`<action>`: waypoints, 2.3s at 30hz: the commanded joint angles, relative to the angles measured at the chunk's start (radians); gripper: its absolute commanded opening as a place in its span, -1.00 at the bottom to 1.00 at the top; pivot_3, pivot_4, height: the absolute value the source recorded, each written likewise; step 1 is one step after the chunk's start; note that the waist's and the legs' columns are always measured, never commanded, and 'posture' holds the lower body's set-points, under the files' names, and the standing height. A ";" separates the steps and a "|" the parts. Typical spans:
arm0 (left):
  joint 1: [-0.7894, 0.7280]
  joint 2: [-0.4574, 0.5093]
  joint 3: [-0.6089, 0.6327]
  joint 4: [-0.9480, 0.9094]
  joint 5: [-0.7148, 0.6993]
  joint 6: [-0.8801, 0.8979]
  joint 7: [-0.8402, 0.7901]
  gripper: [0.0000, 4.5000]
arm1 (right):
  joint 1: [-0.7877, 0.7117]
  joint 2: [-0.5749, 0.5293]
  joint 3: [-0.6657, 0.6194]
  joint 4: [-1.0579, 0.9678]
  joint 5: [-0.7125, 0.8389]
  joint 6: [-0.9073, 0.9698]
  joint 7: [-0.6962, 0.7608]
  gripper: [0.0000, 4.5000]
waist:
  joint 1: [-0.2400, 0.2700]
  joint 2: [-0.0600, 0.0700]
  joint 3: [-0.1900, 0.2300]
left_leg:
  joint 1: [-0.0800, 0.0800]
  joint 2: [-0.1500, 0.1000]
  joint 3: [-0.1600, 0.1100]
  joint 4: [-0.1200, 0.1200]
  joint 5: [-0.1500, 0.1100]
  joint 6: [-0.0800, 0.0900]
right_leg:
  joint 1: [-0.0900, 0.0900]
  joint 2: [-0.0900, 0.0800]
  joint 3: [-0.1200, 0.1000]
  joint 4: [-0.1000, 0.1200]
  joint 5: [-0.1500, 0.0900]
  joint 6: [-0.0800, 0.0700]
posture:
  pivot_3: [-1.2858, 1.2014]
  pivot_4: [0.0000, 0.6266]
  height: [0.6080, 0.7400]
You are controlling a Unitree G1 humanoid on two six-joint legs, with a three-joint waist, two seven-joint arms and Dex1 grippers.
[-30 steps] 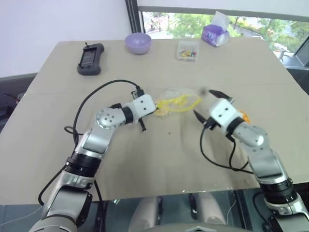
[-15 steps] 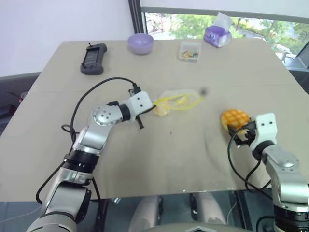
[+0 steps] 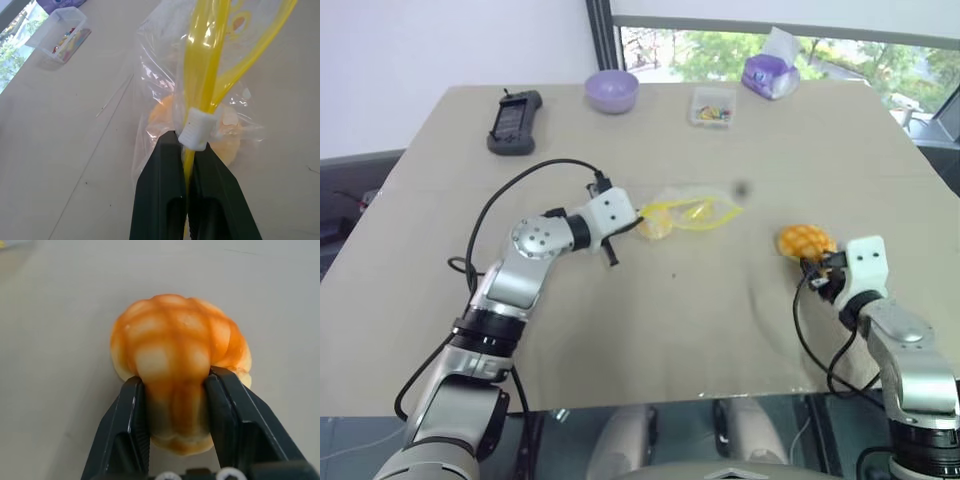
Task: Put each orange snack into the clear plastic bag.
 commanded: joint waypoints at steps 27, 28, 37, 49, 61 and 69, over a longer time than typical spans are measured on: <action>0.017 -0.007 -0.029 -0.127 0.027 -0.072 -0.025 -1.00 | -0.348 -0.090 0.254 -0.070 0.264 0.269 0.023 -0.25 | 0.001 0.000 0.000 | -0.001 0.000 -0.002 0.000 0.000 0.000 | 0.000 0.000 -0.002 -0.002 0.000 0.000 | 0.03 -0.52 1.00; 0.022 -0.005 -0.030 -0.133 0.027 -0.074 -0.029 -1.00 | -0.358 -0.083 0.252 -0.058 0.264 0.274 0.016 -0.25 | 0.001 0.000 0.000 | -0.001 0.000 -0.002 0.000 0.000 0.000 | 0.000 0.000 -0.002 -0.002 0.000 0.000 | 0.03 -0.52 1.00; 0.038 0.006 -0.033 -0.141 0.021 -0.099 -0.067 -1.00 | -0.441 0.114 0.162 0.026 0.330 0.346 -0.109 -0.25 | 0.001 0.000 0.000 | -0.002 0.000 -0.002 0.000 0.000 0.000 | -0.001 0.000 -0.002 -0.002 0.000 0.000 | 0.03 -0.52 1.00; 0.000 -0.001 -0.040 -0.115 0.011 -0.132 -0.082 -1.00 | -0.463 -0.016 0.439 0.108 0.077 -0.011 -0.022 -0.25 | -0.011 0.000 0.000 | -0.002 0.001 -0.001 0.000 0.001 -0.002 | -0.001 0.000 -0.002 -0.002 0.000 0.000 | 0.03 -0.52 1.00; -0.001 -0.014 -0.027 -0.125 -0.033 -0.195 -0.106 -1.00 | -0.492 -0.020 0.456 0.202 0.001 0.020 -0.026 -0.25 | -0.009 0.000 0.000 | -0.002 0.000 -0.002 0.000 0.001 -0.002 | -0.001 0.000 -0.002 -0.002 0.000 0.000 | 0.03 -0.52 1.00; -0.035 0.013 -0.035 -0.039 0.034 -0.316 -0.082 -1.00 | -0.505 -0.122 0.563 0.250 -0.147 -0.096 0.024 -0.25 | -0.020 0.000 0.000 | -0.002 0.000 -0.001 -0.001 0.001 -0.002 | -0.002 0.000 -0.002 -0.002 0.000 0.000 | 0.03 -0.52 1.00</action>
